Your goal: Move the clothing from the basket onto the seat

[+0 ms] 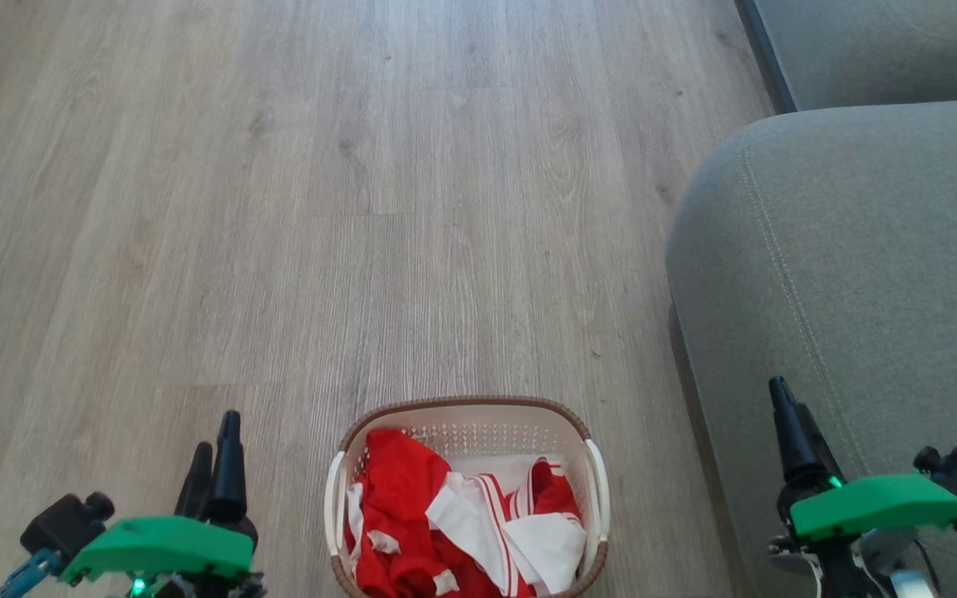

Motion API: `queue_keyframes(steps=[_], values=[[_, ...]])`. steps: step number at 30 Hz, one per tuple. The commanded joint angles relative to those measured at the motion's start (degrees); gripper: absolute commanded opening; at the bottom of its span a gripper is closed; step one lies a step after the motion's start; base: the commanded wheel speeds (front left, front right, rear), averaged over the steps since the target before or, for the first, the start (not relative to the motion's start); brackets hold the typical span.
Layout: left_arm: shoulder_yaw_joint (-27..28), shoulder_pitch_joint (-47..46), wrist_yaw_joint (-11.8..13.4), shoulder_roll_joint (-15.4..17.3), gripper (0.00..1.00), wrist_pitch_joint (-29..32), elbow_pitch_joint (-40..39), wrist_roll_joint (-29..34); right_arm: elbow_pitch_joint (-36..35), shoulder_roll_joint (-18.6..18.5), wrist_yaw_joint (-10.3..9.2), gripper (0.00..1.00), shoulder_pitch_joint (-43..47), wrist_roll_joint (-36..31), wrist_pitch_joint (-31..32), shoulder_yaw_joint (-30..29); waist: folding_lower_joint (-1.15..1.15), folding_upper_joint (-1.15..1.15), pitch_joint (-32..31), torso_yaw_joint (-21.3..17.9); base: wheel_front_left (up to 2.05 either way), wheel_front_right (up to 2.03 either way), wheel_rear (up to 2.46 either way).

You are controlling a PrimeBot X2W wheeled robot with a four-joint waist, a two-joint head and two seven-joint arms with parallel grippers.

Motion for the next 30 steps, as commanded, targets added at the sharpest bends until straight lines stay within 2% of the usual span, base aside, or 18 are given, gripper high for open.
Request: queue_keyframes(steps=[1,30], values=[[0.3,-1.5,0.3,0.8,1.00,-1.0,-2.8,2.8,-2.6,-0.4,0.00,1.00,-1.0,-2.5,-0.9,1.1,0.00,0.00,0.0,0.0,0.00,0.00,0.00],[-1.6,0.7,2.6,1.0,1.00,-5.6,-5.5,24.4,-2.8,-0.6,-0.01,1.00,-1.0,-21.2,-5.7,5.2,0.00,0.00,-0.5,0.4,0.00,0.00,0.00]])
